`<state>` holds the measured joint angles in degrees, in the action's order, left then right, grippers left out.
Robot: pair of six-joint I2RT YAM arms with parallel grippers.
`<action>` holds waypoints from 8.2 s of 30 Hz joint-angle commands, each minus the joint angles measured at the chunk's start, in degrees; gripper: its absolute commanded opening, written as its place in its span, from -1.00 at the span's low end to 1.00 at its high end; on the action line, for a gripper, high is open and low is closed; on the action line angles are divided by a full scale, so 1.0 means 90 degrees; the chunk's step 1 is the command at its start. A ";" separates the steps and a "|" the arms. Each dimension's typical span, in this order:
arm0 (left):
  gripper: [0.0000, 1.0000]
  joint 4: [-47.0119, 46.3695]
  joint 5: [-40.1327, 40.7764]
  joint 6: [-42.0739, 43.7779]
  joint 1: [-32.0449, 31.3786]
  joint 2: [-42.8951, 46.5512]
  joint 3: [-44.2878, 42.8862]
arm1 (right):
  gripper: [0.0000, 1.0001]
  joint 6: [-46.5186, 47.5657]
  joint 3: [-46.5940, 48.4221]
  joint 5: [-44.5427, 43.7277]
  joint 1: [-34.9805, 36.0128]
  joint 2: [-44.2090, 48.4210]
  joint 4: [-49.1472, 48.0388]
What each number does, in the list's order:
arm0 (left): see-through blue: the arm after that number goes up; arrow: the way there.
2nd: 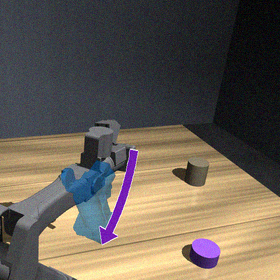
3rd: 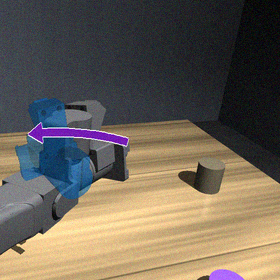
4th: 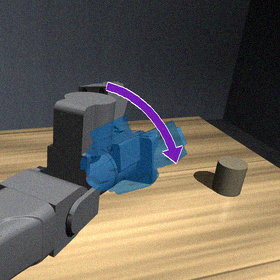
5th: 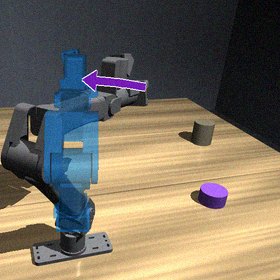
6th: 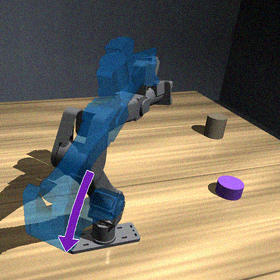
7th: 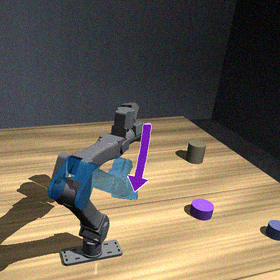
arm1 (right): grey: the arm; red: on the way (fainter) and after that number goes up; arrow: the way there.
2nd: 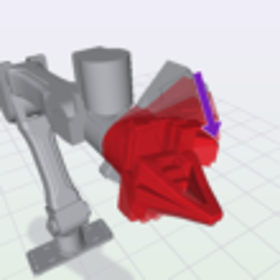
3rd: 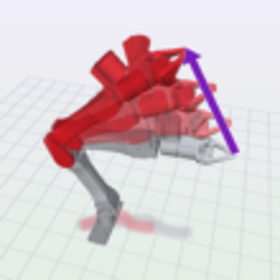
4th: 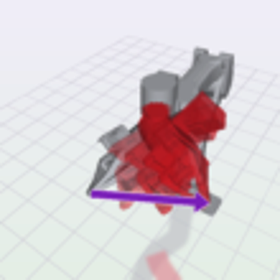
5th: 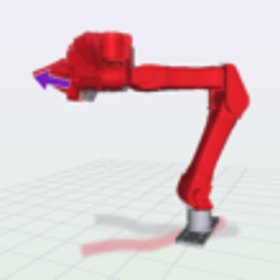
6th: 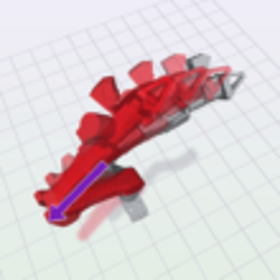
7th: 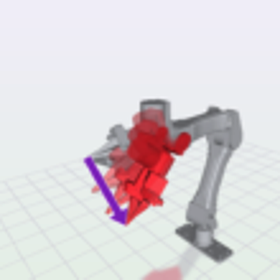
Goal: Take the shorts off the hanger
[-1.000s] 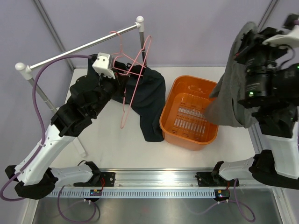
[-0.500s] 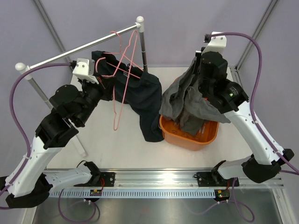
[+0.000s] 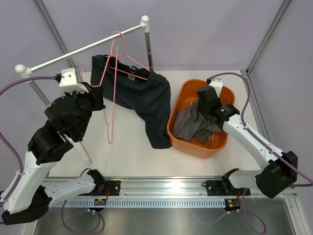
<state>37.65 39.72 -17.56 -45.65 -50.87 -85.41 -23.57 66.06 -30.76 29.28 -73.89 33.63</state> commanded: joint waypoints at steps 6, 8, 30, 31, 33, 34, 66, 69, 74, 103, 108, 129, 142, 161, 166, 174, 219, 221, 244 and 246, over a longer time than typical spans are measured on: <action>-1.00 0.0845 0.0586 -0.0538 -0.0006 0.0399 -0.0236 | 0.19 -0.0311 -0.0211 0.0342 -0.0001 0.0475 -0.0484; -1.00 0.1158 0.0654 -0.0588 -0.0006 0.0340 -0.0402 | 0.25 -0.0291 -0.0241 0.0361 -0.0001 0.0505 -0.0543; -1.00 0.2740 -0.2450 -0.0519 0.3322 -0.3653 -0.4738 | 0.67 -0.0252 -0.0670 0.1709 -0.0011 0.1686 -0.0631; -1.00 0.2760 -0.2528 -0.0548 0.3430 -0.3761 -0.4865 | 0.67 -0.0242 -0.0670 0.1729 -0.0001 0.1715 -0.0631; -1.00 0.2731 -0.2773 -0.0587 0.3616 -0.3986 -0.5012 | 0.66 -0.0223 -0.0670 0.1787 -0.0011 0.1754 -0.0611; -1.00 0.2712 -0.2802 -0.0588 0.3665 -0.4035 -0.5022 | 0.67 -0.0203 -0.0670 0.1807 -0.0011 0.1774 -0.0592; -1.00 0.1999 -0.2832 -0.0480 0.4545 -0.3283 -0.2933 | 0.61 -0.0262 -0.1081 0.2012 -0.0011 0.1911 -0.0621; -1.00 0.1999 -0.2706 -0.0451 0.4545 -0.3167 -0.2709 | 0.61 -0.0291 -0.1100 0.2041 -0.0011 0.1940 -0.0621; -1.00 0.1823 -0.2519 -0.0490 0.4545 -0.2825 -0.2201 | 0.60 -0.0291 -0.1110 0.2080 -0.0001 0.1979 -0.0582; -0.57 0.1744 -0.2227 -0.0344 0.4545 -0.2151 -0.1877 | 0.60 -0.0291 -0.1217 0.2168 -0.0011 0.2009 -0.0611; -0.48 0.1803 -0.1750 -0.0334 0.4486 -0.1683 -0.1966 | 0.60 -0.0271 -0.1198 0.2178 -0.0011 0.2009 -0.0582; -0.19 0.0856 -0.1808 -0.0724 0.1512 -0.1114 -0.1662 | 0.61 -0.0223 -0.0895 0.2061 -0.0011 0.2126 -0.0172; 0.19 -0.0042 0.1451 -0.0851 0.0316 -0.4053 -0.3293 | 0.61 -0.0086 -0.0622 0.1963 -0.0011 0.2262 0.0208; 0.22 -0.0218 0.2042 -0.0597 0.1380 -0.5870 -0.4602 | 0.63 0.0207 -0.0544 0.2197 -0.0011 0.2097 0.0082; 0.22 -0.0287 0.1700 -0.0676 0.1566 -0.6144 -0.4719 | 0.63 0.0285 -0.0485 0.2149 -0.0011 0.2087 0.0092; 0.22 -0.0209 0.1612 -0.0724 0.1683 -0.6476 -0.4934 | 0.65 0.0363 -0.0543 0.2070 -0.0011 0.2067 0.0043; -1.00 0.1149 -0.1659 0.0545 0.1450 -0.3910 -0.3764 | 0.65 0.0305 -0.0456 0.2031 -0.0011 0.2301 0.0208; -1.00 0.1159 -0.2001 0.0740 0.1235 -0.3685 -0.3393 | 0.65 0.0285 -0.0329 0.2109 -0.0001 0.2369 0.0267; -1.00 0.0826 -0.3360 0.1014 -0.0454 -0.2140 -0.1507 | 0.65 -0.0173 0.2347 0.2285 0.1844 0.0652 0.1020; -1.00 0.0856 -0.3078 0.1024 -0.0620 -0.2208 -0.1468 | 0.64 -0.0232 0.2513 0.2217 0.1961 0.0506 0.0961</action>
<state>49.74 9.91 -8.93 -49.23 -70.46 -98.63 -23.88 84.90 -7.33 45.43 -68.10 41.93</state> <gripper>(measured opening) 0.060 0.829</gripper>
